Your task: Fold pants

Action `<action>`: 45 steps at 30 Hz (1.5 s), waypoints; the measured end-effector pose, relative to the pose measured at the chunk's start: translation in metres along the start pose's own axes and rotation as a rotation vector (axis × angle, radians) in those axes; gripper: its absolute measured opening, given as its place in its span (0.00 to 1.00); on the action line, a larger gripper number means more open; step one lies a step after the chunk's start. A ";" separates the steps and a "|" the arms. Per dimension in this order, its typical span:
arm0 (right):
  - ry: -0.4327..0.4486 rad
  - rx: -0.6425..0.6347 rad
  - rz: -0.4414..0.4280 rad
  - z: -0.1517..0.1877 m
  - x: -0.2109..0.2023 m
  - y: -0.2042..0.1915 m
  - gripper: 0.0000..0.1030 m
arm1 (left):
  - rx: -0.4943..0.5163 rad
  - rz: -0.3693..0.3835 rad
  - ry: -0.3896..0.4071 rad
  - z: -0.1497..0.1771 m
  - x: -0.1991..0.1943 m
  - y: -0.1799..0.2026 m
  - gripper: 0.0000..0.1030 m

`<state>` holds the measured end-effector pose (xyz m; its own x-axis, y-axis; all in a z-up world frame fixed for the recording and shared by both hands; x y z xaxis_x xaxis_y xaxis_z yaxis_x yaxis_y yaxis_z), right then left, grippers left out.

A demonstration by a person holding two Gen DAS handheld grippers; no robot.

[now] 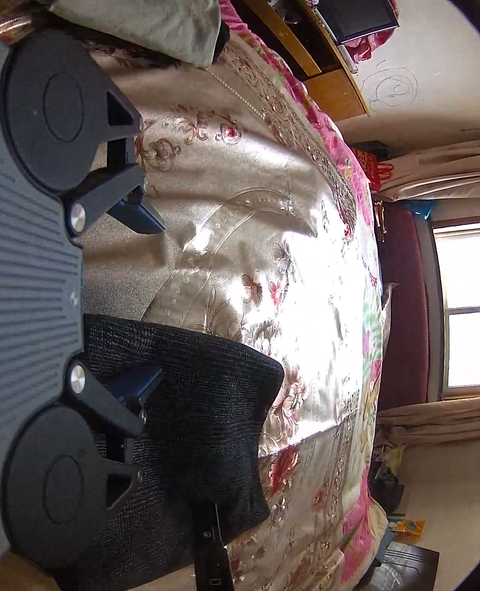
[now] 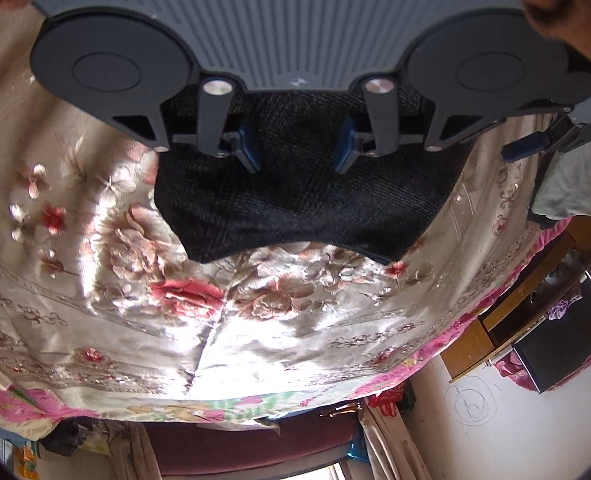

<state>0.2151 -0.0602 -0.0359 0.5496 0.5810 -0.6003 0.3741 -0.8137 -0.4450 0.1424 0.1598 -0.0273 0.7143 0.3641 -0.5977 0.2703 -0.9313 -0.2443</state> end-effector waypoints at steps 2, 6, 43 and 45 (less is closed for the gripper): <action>0.014 -0.003 0.013 0.007 -0.011 0.000 0.44 | 0.024 0.001 0.026 -0.003 -0.018 0.003 0.89; 0.046 0.008 0.016 0.019 -0.040 -0.006 0.44 | 0.024 0.026 0.032 0.000 -0.047 0.012 0.90; 0.069 0.119 0.137 0.125 -0.121 0.012 0.49 | 0.262 0.038 0.110 0.060 -0.113 0.095 1.00; 0.069 0.118 0.136 0.126 -0.120 0.013 0.49 | 0.280 0.010 0.100 0.061 -0.111 0.095 1.00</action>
<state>0.0598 -0.1380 -0.0529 0.6409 0.4595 -0.6149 0.2047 -0.8743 -0.4401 0.0496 0.0314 -0.0310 0.7798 0.3390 -0.5263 0.0841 -0.8897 -0.4486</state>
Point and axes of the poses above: each gripper's, at about its wrist camera, not at the fingertips, and x roughly the way its jaws point, y to its right, z to its underside, the point moved 8 cm from there along x, roughly the way its jaws point, and after that the axes turned 14 degrees about -z, right-handed, at the moved point
